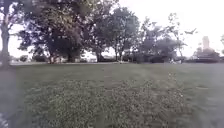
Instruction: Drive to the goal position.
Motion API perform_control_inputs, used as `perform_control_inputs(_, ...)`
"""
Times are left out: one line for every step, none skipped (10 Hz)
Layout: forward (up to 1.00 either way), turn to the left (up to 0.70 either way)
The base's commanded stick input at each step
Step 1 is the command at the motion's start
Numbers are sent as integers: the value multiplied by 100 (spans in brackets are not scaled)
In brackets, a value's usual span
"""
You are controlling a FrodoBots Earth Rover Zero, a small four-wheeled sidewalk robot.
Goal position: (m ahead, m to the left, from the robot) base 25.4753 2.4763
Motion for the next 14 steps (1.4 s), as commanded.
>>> perform_control_inputs(70, 0)
perform_control_inputs(70, 0)
perform_control_inputs(70, 0)
perform_control_inputs(70, 0)
perform_control_inputs(70, 0)
perform_control_inputs(70, 0)
perform_control_inputs(70, 0)
perform_control_inputs(70, 0)
perform_control_inputs(70, 0)
perform_control_inputs(70, 0)
perform_control_inputs(70, 0)
perform_control_inputs(70, 0)
perform_control_inputs(70, 0)
perform_control_inputs(70, 0)
